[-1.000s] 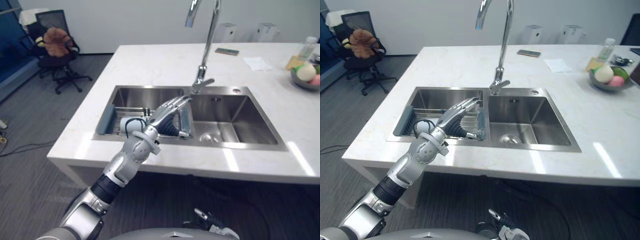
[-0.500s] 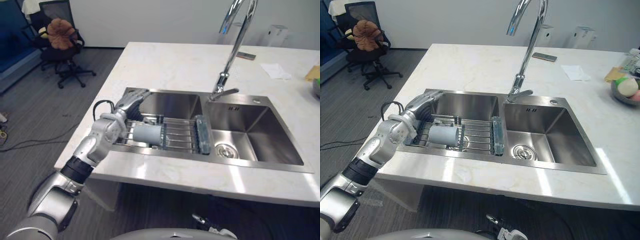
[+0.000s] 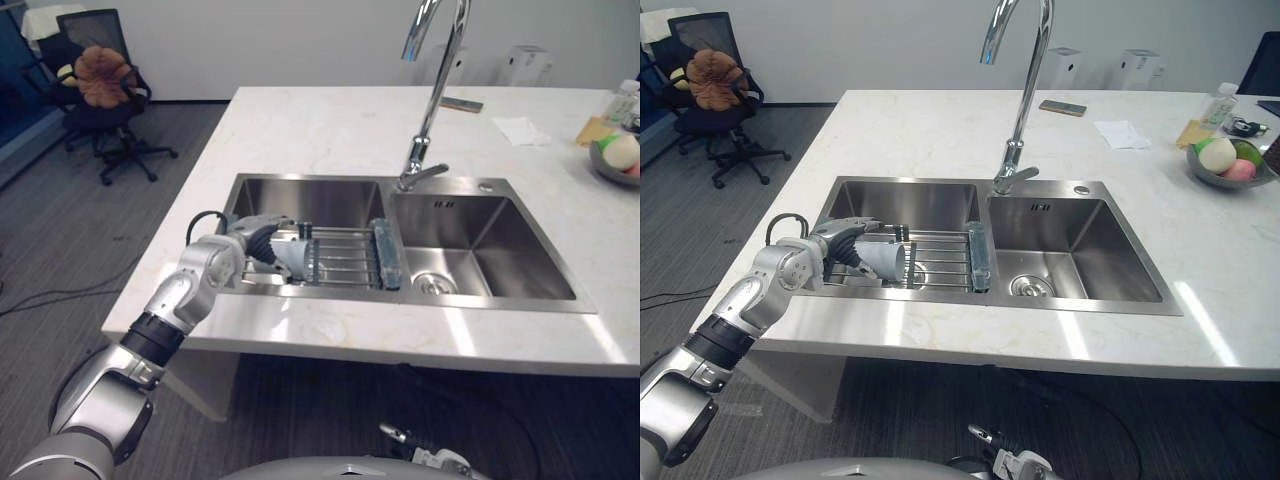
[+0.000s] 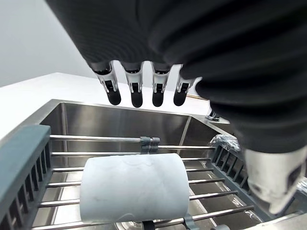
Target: Walk over to the sink, pick up the cup, carry it to the dishwasher, place the cup inside the dishwasher, then close the dishwasher door
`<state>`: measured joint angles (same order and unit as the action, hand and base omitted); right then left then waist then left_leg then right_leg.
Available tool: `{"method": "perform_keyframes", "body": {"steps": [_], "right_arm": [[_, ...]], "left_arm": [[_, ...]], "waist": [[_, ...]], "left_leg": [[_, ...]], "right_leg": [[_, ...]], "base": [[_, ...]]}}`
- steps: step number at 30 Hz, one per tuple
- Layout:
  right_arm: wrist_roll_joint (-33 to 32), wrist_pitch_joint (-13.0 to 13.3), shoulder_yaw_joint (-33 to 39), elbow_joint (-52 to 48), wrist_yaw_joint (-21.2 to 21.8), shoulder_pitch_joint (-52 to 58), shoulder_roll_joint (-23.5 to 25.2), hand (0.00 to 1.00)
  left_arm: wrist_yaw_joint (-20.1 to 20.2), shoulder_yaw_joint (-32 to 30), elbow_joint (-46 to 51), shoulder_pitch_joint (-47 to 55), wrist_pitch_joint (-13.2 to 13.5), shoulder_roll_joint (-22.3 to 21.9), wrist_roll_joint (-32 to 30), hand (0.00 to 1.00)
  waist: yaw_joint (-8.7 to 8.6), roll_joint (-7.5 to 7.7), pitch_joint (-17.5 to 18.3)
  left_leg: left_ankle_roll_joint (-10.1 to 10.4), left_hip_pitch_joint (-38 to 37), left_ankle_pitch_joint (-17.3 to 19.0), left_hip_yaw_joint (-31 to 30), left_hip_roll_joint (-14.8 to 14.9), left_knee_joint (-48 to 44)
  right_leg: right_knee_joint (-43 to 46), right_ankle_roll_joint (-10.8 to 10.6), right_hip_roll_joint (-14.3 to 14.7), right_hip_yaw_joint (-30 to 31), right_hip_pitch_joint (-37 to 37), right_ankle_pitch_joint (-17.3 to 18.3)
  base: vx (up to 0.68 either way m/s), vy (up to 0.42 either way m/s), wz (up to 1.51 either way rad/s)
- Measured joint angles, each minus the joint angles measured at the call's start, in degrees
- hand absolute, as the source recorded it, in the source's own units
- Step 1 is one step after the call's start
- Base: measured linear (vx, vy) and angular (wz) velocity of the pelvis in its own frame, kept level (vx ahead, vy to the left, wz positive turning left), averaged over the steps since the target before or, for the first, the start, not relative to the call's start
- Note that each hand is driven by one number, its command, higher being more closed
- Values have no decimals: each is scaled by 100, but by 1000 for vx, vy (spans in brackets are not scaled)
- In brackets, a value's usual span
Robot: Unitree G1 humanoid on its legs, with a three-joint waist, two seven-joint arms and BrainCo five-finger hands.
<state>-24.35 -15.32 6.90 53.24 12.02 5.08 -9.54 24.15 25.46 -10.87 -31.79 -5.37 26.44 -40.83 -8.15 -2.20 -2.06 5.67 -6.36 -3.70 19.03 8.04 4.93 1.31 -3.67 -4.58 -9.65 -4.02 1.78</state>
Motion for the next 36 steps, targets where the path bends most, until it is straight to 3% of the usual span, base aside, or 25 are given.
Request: {"method": "perform_keyframes", "body": {"steps": [7,14,27,36], "right_arm": [[4,-1,2,32,1,-22,1,0],[3,-14,5,131,11,-84,10,0],[5,-114,21,135,10,-82,47,0],[5,-117,23,136,20,-86,50,0]], "left_arm": [[-52,78,-434,0,-163,-2,-220,0],[-385,158,-1149,-2,-308,-101,-331,0],[-1642,-55,-2115,5,-344,-471,-576,0],[-1966,-72,-2454,12,-309,-655,-942,0]], "waist": [[-62,34,-19],[-158,55,-34],[-167,103,-65],[-192,102,-65]], "left_leg": [[0,22,19,58,-24,0],[6,12,45,166,-28,0],[3,-41,87,346,-33,2],[13,-43,115,452,-33,2]], "right_leg": [[-176,-64,3,97,-22,-172],[-276,-52,13,178,-17,-231],[-418,-42,21,365,-25,-314],[-452,-68,29,437,-6,-366]], "base": [[32,11,-7],[3,4,-8],[-17,2,-7],[1,-4,-5]]}}
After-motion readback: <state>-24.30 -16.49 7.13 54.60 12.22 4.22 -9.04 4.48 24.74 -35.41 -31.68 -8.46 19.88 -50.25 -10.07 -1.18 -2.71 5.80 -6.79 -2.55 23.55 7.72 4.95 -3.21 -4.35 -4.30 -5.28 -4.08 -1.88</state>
